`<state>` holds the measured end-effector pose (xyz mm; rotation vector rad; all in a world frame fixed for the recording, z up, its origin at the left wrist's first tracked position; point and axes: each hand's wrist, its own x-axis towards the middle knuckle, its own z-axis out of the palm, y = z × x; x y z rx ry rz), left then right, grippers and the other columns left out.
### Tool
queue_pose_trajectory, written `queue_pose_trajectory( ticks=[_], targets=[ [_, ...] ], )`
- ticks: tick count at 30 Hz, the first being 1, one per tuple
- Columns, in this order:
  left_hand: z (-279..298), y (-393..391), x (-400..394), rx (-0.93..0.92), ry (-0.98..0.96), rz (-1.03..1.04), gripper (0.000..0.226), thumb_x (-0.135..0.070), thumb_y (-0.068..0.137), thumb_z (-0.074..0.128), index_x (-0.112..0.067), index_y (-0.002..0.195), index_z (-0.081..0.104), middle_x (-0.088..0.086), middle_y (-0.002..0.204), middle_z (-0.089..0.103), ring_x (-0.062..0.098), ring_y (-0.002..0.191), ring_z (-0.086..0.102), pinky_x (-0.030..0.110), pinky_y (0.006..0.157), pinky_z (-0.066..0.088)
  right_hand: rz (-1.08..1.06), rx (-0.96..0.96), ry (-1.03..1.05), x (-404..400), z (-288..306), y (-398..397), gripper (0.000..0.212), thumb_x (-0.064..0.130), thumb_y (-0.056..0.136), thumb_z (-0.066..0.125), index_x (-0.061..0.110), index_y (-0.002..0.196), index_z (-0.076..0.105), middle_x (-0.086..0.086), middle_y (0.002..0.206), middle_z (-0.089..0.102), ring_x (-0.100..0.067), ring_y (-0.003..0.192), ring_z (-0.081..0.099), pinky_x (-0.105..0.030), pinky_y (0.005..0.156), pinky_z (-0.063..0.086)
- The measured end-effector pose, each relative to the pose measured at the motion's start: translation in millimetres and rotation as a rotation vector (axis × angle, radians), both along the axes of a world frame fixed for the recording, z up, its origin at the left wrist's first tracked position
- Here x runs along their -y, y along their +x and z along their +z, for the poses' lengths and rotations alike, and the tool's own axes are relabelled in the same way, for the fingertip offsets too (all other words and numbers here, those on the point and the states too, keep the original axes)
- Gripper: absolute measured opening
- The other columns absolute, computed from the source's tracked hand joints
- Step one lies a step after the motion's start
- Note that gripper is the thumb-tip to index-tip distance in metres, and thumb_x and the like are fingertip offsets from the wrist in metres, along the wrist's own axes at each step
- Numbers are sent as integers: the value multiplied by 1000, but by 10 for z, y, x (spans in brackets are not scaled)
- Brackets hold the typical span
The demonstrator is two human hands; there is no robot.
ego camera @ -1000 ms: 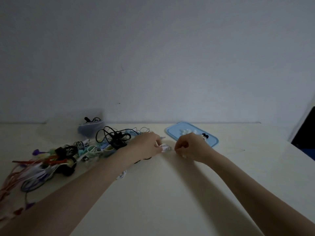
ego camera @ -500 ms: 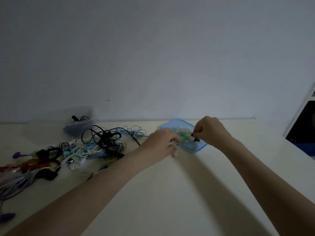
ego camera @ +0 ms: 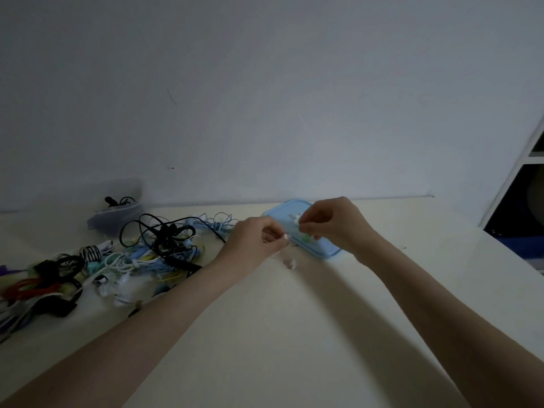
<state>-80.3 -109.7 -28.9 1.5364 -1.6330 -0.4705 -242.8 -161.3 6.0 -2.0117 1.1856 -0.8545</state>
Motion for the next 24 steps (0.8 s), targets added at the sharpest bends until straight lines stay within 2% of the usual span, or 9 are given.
queue_pose_trajectory(
  ticks=[2, 3, 6, 10, 14, 24],
  targets=[
    [-31, 50, -19, -69, -33, 28, 9, -17, 80, 71, -20, 77, 63, -8, 74, 65, 1, 70, 61, 7, 61, 46, 34, 344, 204, -84, -73, 90, 7, -5, 78, 68, 1, 82, 67, -6, 68, 64, -8, 57, 60, -14, 62, 52],
    [-60, 72, -16, -99, -57, 51, 12, -16, 79, 72, -21, 75, 62, -7, 75, 66, 3, 71, 62, 9, 63, 48, 40, 455, 269, -109, -127, 133, 6, -6, 79, 67, -1, 82, 66, -7, 70, 64, -8, 57, 61, -13, 63, 53],
    [-117, 80, 11, -164, -135, 118, 22, -14, 78, 73, -27, 70, 57, -7, 71, 63, 1, 65, 59, 12, 64, 49, 51, 598, 339, -145, -280, 194, 5, -2, 82, 64, 1, 81, 68, -4, 69, 65, -9, 64, 62, -14, 68, 52],
    [-145, 101, 35, -225, -175, 107, 24, -11, 78, 72, -27, 71, 56, -7, 70, 62, -1, 63, 57, 14, 66, 49, 57, 644, 340, -123, -371, 229, 7, -1, 83, 63, 1, 84, 70, -5, 72, 65, -8, 66, 61, -14, 70, 50],
    [-158, 92, 19, -211, -188, 57, 24, -11, 78, 73, -27, 71, 57, -7, 70, 63, 2, 65, 58, 18, 67, 51, 105, 634, 322, -114, -383, 255, 9, -3, 84, 62, 1, 85, 70, -5, 71, 64, -7, 64, 60, -15, 70, 49],
    [-128, 80, -56, -221, -225, 18, 25, -10, 76, 74, -27, 70, 56, -12, 67, 61, -4, 61, 56, 9, 61, 46, 136, 645, 361, -139, -371, 245, 8, -4, 83, 61, -1, 86, 69, -4, 68, 66, -8, 62, 60, -15, 70, 52]
  ],
)
